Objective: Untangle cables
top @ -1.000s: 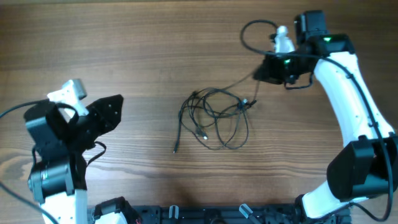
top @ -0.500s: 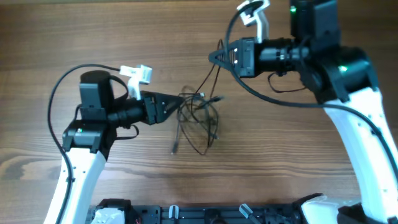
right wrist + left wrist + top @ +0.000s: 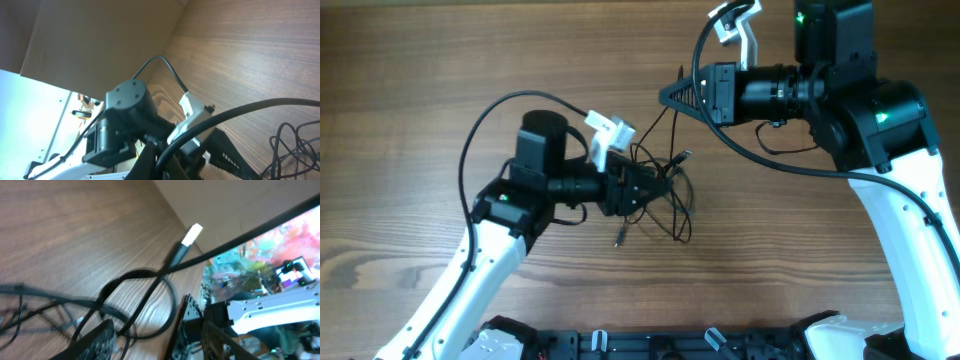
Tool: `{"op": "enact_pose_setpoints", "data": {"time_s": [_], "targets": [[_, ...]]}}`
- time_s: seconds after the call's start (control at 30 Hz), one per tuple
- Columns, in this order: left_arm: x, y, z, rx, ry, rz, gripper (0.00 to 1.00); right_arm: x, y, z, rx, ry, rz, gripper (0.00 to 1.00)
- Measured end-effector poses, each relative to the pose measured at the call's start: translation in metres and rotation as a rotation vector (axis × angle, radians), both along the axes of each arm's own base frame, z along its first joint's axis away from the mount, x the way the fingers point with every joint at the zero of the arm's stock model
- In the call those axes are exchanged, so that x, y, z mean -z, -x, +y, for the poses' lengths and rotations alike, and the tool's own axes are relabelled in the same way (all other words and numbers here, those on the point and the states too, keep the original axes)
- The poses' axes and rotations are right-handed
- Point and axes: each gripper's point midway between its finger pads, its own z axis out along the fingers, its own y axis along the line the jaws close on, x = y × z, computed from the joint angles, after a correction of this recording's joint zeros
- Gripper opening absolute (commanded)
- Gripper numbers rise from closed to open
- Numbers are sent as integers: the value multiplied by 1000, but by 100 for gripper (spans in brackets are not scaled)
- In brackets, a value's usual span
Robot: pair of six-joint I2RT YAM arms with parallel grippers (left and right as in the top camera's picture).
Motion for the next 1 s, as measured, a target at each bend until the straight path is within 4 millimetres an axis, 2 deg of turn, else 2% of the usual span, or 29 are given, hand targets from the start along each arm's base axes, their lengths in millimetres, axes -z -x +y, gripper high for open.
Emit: {"op": "enact_pose_setpoints", "data": {"time_s": [0.13, 0.23, 0.27, 0.33, 0.37, 0.53, 0.67, 0.83, 0.9, 1.0], "targets": [[5, 2, -15, -6, -48, -58, 55, 1, 1, 0, 0, 2, 6, 4], [11, -3, -18, -49, -101, -90, 48, 1, 1, 0, 0, 3, 6, 4], [13, -6, -18, -67, -117, -101, 39, 1, 1, 0, 0, 3, 7, 4], [13, -13, -18, -104, -132, -124, 11, 3, 0, -1, 6, 9, 11, 4], [13, -16, -18, -116, -133, -128, 4, 5, 0, -2, 14, 18, 18, 4], [10, -26, -17, -176, -125, -117, 4, 19, -7, -10, 84, 86, 43, 4], [6, -25, -10, -219, -118, -72, 4, 54, -23, -41, 287, 273, 110, 4], [-15, -11, 26, -313, -109, -24, 4, 104, -43, -91, 573, 535, 222, 4], [-22, -4, 36, -325, -100, -16, 4, 125, -50, -101, 622, 607, 263, 4], [-28, 8, 49, -319, -70, 28, 4, 153, -62, -104, 641, 675, 317, 4]]}}
